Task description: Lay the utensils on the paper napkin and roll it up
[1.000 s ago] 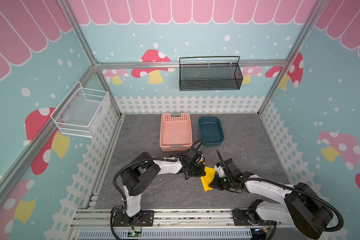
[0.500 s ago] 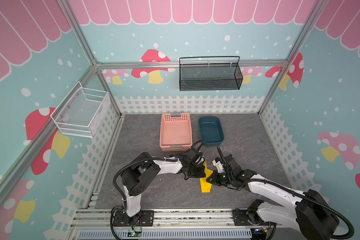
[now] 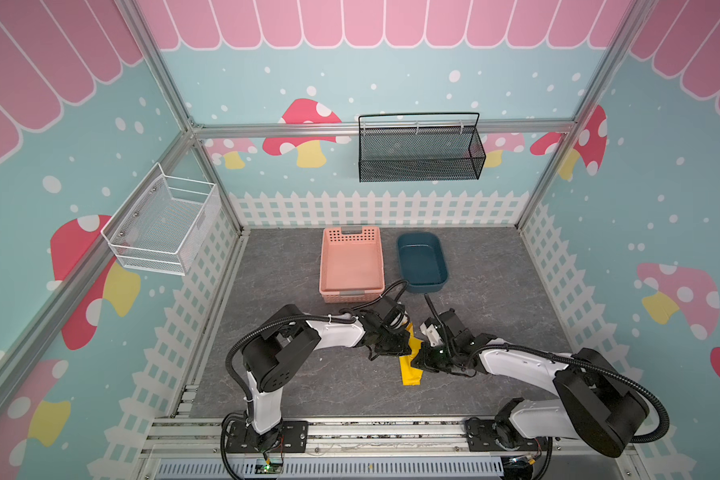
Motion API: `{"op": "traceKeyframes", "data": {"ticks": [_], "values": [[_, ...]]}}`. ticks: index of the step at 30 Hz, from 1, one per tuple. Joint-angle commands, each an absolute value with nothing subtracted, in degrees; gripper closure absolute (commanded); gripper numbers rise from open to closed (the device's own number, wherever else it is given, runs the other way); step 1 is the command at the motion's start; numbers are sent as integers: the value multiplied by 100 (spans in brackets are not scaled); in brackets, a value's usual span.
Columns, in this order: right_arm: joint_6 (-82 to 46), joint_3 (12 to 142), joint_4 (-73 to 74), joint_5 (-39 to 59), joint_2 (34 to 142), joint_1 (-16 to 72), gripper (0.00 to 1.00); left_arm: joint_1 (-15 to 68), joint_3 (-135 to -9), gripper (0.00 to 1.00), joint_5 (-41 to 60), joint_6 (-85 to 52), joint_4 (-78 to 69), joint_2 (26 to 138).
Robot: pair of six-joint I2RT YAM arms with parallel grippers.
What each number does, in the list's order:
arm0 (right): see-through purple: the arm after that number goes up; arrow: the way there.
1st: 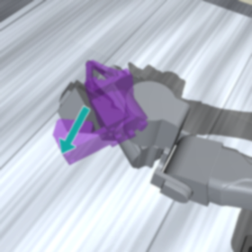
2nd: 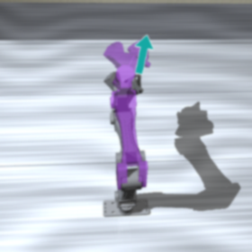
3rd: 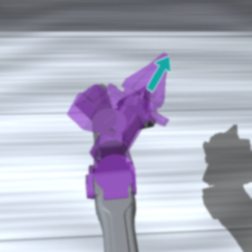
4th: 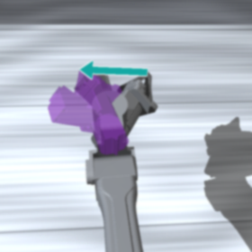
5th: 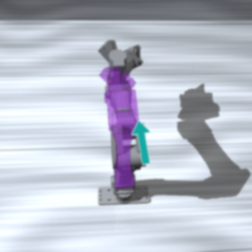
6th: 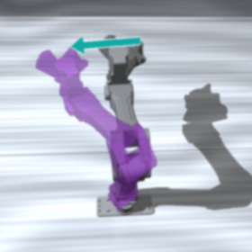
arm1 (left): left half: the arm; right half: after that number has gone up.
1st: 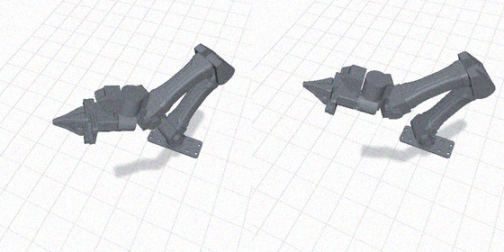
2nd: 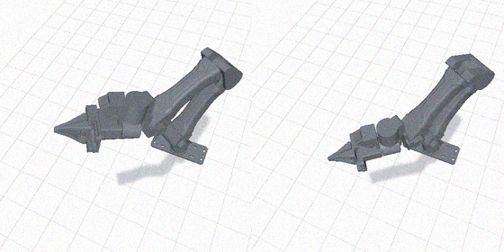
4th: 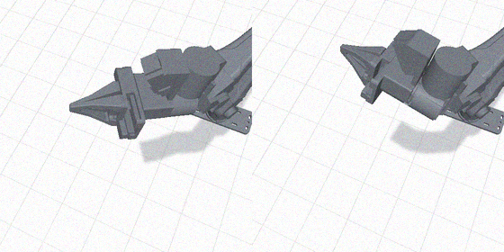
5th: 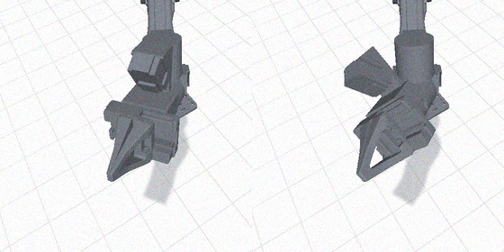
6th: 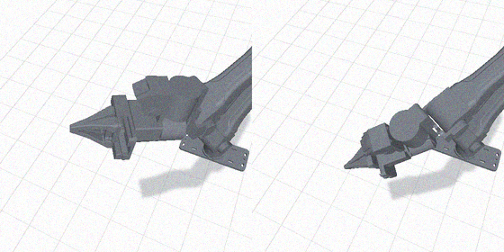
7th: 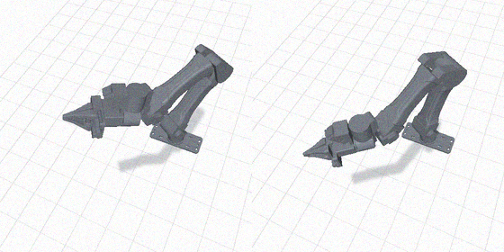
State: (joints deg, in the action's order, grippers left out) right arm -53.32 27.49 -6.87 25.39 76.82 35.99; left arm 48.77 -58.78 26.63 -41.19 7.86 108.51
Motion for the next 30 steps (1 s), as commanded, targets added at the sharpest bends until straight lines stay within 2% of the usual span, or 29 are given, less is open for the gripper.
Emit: {"op": "traceKeyframes", "data": {"ticks": [1,7,13,30], "values": [[-5095,2525,-880,2193,7852,3571,99,4834,-5652,98,2176,-4252,1371,10856],[-4873,2549,-932,2180,7879,3535,100,4818,-5735,96,2050,-4253,1528,10702],[-4720,2613,-936,2250,7910,3517,100,4774,-6365,88,1843,-3972,2081,10633],[-4752,2613,-929,2331,7948,3515,100,4746,-7560,93,1650,-3551,2728,11552]]}}
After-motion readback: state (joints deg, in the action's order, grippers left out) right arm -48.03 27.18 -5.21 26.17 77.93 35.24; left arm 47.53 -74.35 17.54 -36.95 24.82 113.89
